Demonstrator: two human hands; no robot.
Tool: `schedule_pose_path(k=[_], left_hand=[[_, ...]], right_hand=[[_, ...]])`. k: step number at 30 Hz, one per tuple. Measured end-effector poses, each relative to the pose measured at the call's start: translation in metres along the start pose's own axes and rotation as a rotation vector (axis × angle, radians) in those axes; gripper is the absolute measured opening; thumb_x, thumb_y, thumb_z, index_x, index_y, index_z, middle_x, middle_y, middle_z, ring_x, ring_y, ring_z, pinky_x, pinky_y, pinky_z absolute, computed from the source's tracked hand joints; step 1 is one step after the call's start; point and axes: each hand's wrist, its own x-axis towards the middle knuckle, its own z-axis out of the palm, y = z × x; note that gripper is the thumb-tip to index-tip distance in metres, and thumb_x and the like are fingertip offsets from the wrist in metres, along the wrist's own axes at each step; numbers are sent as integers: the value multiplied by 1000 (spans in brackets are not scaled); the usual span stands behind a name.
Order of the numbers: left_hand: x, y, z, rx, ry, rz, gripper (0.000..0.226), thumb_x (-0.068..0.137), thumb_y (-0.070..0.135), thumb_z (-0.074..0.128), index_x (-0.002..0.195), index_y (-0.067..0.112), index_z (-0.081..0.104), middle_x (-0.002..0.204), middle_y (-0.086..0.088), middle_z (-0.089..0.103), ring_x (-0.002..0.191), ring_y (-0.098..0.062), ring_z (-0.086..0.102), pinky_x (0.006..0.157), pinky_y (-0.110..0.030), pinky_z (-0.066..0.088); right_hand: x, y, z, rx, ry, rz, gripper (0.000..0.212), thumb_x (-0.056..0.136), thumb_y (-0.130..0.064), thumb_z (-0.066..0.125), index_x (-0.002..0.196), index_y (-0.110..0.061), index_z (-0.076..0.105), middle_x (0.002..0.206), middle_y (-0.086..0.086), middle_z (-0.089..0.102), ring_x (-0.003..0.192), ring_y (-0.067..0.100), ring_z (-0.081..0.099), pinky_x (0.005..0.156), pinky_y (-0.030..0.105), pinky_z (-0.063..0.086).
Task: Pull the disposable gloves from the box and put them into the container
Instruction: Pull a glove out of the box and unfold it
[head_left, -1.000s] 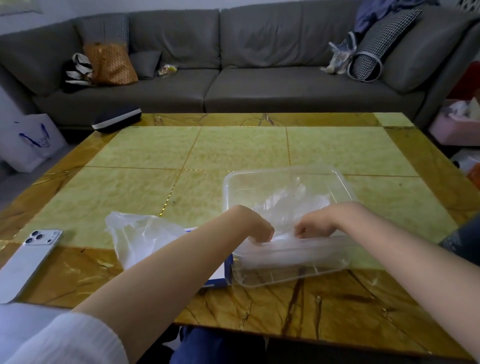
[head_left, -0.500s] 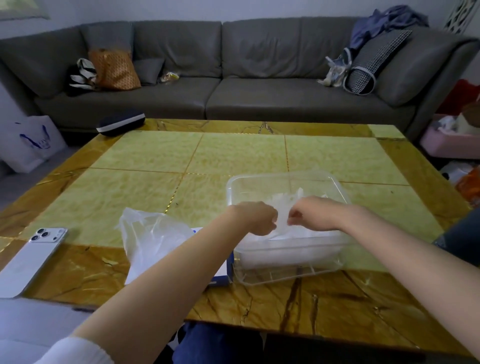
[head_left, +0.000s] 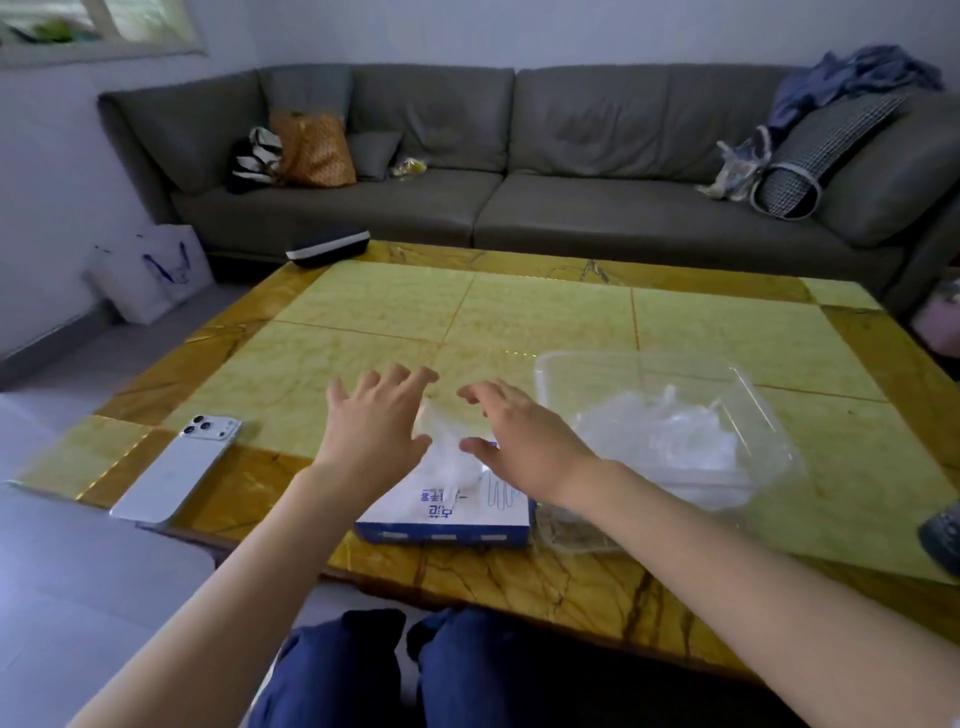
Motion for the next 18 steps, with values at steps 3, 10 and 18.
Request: schedule_pose_path(k=[3, 10, 18], left_hand=[[-3, -16, 5, -20, -68, -42, 51, 90, 25, 55, 136, 32, 34, 126, 7, 56, 115, -17, 52, 97, -40, 33], [-3, -24, -6, -335, 215, 7, 14, 91, 25, 56, 103, 26, 63, 104, 10, 68, 98, -16, 61, 90, -33, 35], [7, -21, 2, -659, 288, 73, 38, 84, 37, 66, 118, 25, 53, 100, 11, 60, 103, -15, 54, 95, -45, 42]], right_hand=[[14, -16, 15, -31, -82, 12, 56, 95, -30, 54, 142, -13, 30, 143, 4, 38, 130, 22, 39, 99, 37, 41], [26, -24, 20, -124, -17, 34, 27, 100, -33, 42, 94, -12, 58, 96, 3, 61, 84, 21, 58, 69, 31, 42], [24, 2, 5, -87, 109, 151, 29, 100, -27, 37, 98, -20, 65, 95, -5, 67, 87, 18, 60, 76, 32, 46]])
